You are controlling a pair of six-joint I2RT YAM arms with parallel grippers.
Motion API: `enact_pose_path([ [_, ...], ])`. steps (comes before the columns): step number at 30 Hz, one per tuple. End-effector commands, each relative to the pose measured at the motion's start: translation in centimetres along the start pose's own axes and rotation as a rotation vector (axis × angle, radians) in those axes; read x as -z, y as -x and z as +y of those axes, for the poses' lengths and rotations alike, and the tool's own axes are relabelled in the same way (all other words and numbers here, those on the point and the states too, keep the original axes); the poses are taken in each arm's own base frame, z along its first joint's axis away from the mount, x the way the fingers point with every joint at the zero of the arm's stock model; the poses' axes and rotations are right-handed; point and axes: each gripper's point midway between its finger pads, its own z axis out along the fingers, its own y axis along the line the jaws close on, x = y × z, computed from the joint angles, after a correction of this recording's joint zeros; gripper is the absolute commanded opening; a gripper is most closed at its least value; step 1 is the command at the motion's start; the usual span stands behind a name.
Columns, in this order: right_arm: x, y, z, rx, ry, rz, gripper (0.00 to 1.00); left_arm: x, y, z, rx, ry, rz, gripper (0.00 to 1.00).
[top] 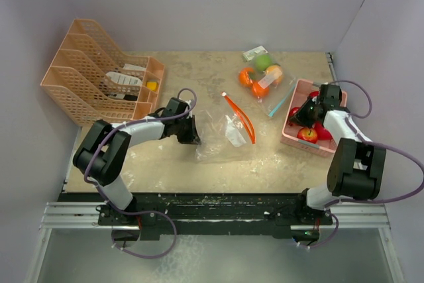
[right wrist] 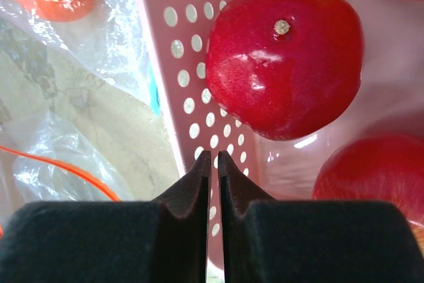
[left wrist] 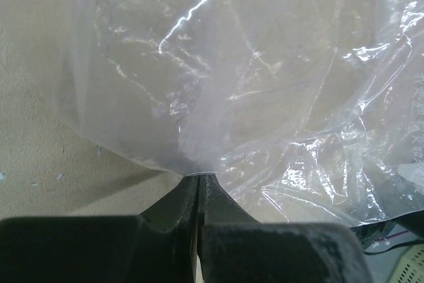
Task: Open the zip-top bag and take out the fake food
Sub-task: Place the fake fruit in the bin, then move the zipper food storage bag to the center of the board.
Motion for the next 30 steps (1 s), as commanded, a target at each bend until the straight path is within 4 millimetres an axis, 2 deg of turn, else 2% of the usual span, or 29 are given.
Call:
enact_pose_path([
  [1,1.3,2.0,2.2,0.038,0.068,-0.062,0.1,0.8,1.2,-1.2,-0.02,-0.032,-0.044,0.0],
  [5,1.7,2.4,2.5,0.053,0.076,-0.083,0.1,0.8,1.5,-1.4,-0.028,-0.032,-0.045,0.0],
  [7,2.4,3.9,3.4,0.088,0.094,-0.14,0.14,0.8,1.6,-1.4,-0.03,-0.031,-0.046,0.0],
  [9,3.0,4.0,4.0,0.106,0.113,-0.15,0.18,0.8,1.5,-1.4,-0.031,-0.031,-0.045,0.0],
  [10,3.8,5.0,5.1,0.123,0.138,-0.178,0.21,0.8,1.5,-1.4,-0.03,-0.032,-0.044,0.0],
  [12,4.6,5.5,6.3,0.15,0.162,-0.199,0.25,0.8,1.6,-1.5,-0.029,-0.035,-0.048,0.0],
  [16,5.7,5.5,9.4,0.242,0.221,-0.223,0.37,1.1,2.4,-2.2,-0.035,-0.049,-0.066,0.0],
  [19,6.1,4.4,12.9,0.367,0.268,-0.217,0.48,1.5,2.9,-2.7,-0.04,-0.057,-0.08,0.0],
  [22,5.7,2.3,16.2,0.468,0.327,-0.161,0.61,2.1,3.7,-3.2,-0.046,-0.058,-0.105,0.0],
  [24,5.3,0.9,17.9,0.53,0.354,-0.135,0.66,2.8,4.3,-3.6,-0.054,-0.054,-0.131,0.12],
  [27,4.1,-0.5,19.2,0.587,0.35,-0.109,0.72,4.1,5.5,-4.0,-0.066,-0.038,-0.179,0.47],
  [30,2.2,0.3,18.8,0.593,0.273,-0.108,0.78,5.3,6.4,-4.4,-0.077,-0.027,-0.218,0.76],
])
